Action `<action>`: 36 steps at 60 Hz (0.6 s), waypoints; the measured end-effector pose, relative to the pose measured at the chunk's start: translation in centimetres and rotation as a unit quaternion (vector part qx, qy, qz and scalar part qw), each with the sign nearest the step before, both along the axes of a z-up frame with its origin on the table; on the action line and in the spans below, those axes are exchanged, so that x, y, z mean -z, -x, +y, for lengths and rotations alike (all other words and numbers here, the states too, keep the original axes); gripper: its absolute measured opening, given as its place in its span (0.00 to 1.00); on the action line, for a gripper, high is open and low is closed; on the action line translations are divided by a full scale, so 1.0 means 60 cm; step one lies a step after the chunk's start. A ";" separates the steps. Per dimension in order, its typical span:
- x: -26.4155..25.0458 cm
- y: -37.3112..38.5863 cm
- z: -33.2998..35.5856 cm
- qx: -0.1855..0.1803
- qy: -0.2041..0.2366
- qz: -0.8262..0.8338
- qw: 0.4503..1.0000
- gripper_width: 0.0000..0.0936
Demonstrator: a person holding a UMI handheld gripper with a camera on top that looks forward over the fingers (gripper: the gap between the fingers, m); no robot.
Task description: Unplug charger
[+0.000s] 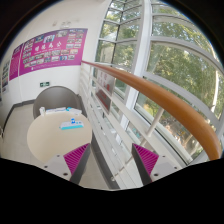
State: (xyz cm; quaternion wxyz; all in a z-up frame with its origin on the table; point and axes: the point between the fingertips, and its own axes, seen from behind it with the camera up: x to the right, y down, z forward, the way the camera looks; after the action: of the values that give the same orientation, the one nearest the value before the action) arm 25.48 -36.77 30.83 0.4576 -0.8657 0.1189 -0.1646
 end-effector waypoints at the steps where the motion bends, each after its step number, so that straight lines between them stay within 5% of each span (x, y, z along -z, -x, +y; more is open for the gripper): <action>1: 0.001 0.000 0.001 0.000 0.000 0.000 1.000 0.91; 22: 0.129 0.002 0.004 0.013 0.037 0.029 0.999 0.91; 36: 0.256 0.109 0.124 -0.039 0.050 0.046 0.997 0.92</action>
State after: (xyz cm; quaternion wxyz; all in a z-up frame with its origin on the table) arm 18.96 -29.30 15.45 0.4138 -0.8981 0.0980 -0.1125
